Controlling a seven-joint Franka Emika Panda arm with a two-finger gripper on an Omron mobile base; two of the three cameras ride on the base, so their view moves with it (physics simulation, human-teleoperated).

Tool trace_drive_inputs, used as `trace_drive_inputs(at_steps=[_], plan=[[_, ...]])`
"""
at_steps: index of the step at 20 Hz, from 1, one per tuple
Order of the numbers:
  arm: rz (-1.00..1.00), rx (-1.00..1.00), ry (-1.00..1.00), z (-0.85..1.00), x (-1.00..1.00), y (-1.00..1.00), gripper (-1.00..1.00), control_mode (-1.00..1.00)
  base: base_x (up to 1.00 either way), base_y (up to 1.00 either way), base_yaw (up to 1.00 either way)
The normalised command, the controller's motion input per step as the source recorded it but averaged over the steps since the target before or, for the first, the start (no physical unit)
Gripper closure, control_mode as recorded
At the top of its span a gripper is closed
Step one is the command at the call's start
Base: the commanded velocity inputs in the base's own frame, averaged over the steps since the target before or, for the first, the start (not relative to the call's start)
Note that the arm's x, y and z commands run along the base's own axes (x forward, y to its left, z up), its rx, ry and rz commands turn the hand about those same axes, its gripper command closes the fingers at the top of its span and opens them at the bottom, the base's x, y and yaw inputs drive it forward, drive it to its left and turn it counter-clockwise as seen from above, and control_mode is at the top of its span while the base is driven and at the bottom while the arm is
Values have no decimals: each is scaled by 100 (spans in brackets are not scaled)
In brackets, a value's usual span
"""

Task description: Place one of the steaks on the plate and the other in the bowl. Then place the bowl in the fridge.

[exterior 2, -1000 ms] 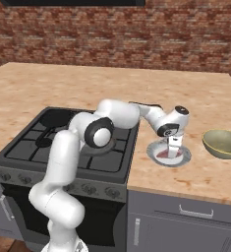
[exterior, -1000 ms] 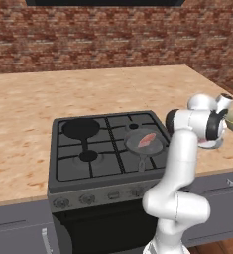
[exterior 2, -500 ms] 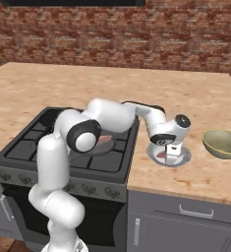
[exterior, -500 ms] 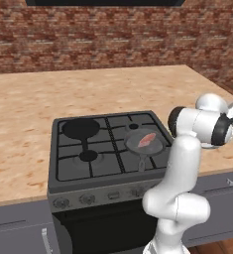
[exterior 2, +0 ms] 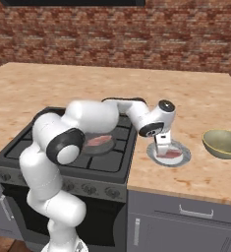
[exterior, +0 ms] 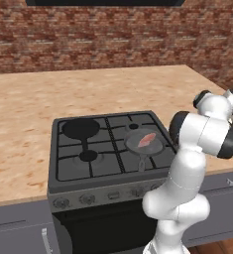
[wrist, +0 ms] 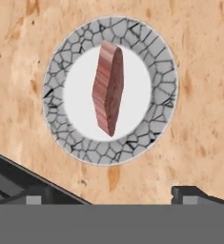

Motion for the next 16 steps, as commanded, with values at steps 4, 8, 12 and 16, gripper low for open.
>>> trace_drive_inputs(at_steps=[4, 8, 12, 16], plan=[[26, -6, 0, 27, -34, 42, -100, -100, 0, 0, 0], [33, -1, 6, 9, -17, 57, -100, -100, 0, 0, 0], [33, -8, 8, 12, -14, 58, -100, -100, 0, 0, 0], [36, -12, 5, 24, -25, 44, -100, -100, 0, 0, 0]])
